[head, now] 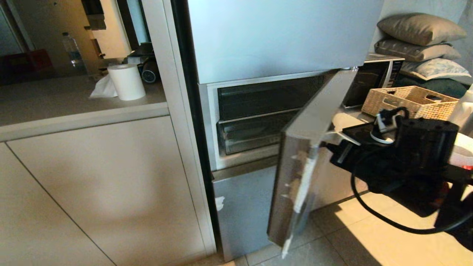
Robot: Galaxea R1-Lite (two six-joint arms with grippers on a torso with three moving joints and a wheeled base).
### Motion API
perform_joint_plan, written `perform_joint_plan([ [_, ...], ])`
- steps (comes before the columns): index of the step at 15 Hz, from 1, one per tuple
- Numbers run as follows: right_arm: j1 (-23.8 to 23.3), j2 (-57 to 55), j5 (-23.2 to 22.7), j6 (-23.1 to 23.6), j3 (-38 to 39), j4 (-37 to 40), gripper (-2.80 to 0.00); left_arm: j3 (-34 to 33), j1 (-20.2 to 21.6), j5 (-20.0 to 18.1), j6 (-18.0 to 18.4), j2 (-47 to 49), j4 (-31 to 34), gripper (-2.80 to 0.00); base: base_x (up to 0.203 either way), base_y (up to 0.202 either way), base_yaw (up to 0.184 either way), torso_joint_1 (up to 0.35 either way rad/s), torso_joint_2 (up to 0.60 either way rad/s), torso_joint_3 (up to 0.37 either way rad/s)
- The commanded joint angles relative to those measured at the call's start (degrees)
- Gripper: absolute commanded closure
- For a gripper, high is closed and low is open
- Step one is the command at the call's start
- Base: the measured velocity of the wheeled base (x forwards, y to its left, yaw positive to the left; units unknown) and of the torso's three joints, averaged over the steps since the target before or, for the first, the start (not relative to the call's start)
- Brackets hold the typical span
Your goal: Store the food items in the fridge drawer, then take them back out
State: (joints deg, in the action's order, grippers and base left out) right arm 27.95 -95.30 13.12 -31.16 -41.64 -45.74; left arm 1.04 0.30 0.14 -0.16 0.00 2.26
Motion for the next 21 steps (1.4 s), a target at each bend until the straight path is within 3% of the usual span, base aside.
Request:
perform_joint_plan([
  [1, 4.6, -12.14, 0.48, -0.13, -8.96, -2.23, 0.0, -0.05, 0.05, 0.04, -0.02, 0.0, 0.03, 0.0, 0.0, 0.0, 0.0, 0.0, 0.0, 0.0],
  [4, 7.47, -27.16, 0.63, 1.39, -24.44, -8.19, 0.0, -0.04, 0.05, 0.04, -0.02, 0.0, 0.03, 0.0, 0.0, 0.0, 0.0, 0.0, 0.0, 0.0],
  [8, 8.71, -45.38, 0.82, 4.79, -50.79, -13.1, 0.0, 0.0, 0.05, 0.04, -0.02, 0.0, 0.03, 0.0, 0.0, 0.0, 0.0, 0.0, 0.0, 0.0],
  [10, 8.94, -46.62, 1.0, 5.33, -54.21, -14.12, 0.0, 0.02, 0.05, 0.04, -0.02, 0.0, 0.03, 0.0, 0.0, 0.0, 0.0, 0.0, 0.0, 0.0],
  [13, 9.52, -35.5, 1.09, 5.84, -43.58, -15.23, 0.0, -0.06, 0.05, 0.04, -0.02, 0.0, 0.03, 0.0, 0.0, 0.0, 0.0, 0.0, 0.0, 0.0],
  [21, 8.62, 17.31, 3.93, 15.58, 12.57, -16.76, 0.0, 0.0, 0.05, 0.04, -0.02, 0.0, 0.03, 0.0, 0.0, 0.0, 0.0, 0.0, 0.0, 0.0],
])
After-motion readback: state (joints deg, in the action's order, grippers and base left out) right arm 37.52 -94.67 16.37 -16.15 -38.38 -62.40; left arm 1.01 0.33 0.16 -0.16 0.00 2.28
